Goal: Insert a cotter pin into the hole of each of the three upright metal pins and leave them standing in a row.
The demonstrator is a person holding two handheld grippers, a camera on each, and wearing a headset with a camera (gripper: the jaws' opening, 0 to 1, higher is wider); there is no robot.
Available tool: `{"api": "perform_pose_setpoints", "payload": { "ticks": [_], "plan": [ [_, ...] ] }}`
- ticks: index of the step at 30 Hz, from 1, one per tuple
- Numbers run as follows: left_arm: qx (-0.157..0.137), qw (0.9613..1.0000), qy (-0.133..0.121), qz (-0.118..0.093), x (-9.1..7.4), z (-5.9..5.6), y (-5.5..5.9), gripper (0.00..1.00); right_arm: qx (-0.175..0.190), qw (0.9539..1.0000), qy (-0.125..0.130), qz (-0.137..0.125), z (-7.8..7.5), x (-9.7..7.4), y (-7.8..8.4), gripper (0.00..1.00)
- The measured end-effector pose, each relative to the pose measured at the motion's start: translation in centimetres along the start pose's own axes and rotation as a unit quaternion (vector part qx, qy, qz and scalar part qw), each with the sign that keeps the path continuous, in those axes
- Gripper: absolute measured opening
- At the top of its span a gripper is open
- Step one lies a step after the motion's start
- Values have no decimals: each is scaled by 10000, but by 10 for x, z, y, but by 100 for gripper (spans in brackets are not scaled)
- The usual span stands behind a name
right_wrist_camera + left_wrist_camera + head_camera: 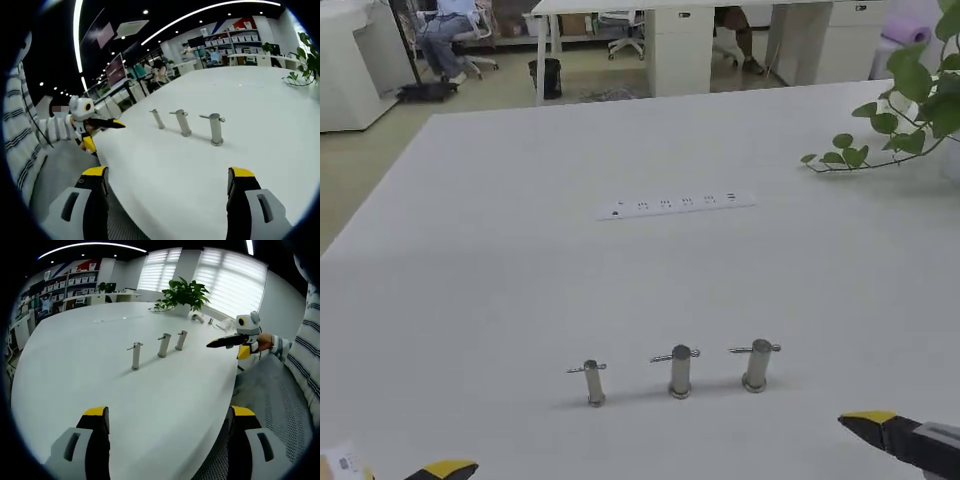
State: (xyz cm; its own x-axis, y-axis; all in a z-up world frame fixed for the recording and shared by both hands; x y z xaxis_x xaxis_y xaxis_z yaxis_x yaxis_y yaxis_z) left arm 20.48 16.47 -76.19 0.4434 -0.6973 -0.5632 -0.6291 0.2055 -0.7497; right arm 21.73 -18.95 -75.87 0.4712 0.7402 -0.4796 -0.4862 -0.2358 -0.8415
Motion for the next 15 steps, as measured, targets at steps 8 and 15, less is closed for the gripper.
{"api": "perform_pose_setpoints", "payload": {
  "ticks": [8,15],
  "plan": [
    [19,10000,-55,-23,-2,0,-2,99,78,9999,-32,144,1,-2,4,100],
    [47,10000,-88,4,-2,1,-1,99,84,9995,12,306,1,-5,7,100]
  ]
}}
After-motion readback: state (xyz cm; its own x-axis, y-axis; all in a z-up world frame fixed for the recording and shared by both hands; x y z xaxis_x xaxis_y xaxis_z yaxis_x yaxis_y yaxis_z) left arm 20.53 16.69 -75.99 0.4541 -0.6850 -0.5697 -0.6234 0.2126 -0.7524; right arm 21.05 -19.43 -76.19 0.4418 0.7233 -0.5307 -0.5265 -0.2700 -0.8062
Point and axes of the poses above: the centre of the closed fingertips' face, and the gripper's own axes: x roughly forward along the fingers, z roughly to its left, y roughly out of its underside, the point moved 10 cm from there along -x, roughly backward along the fingers, and after that the axes turned 7 degrees about -x, right-handed, at the moved point
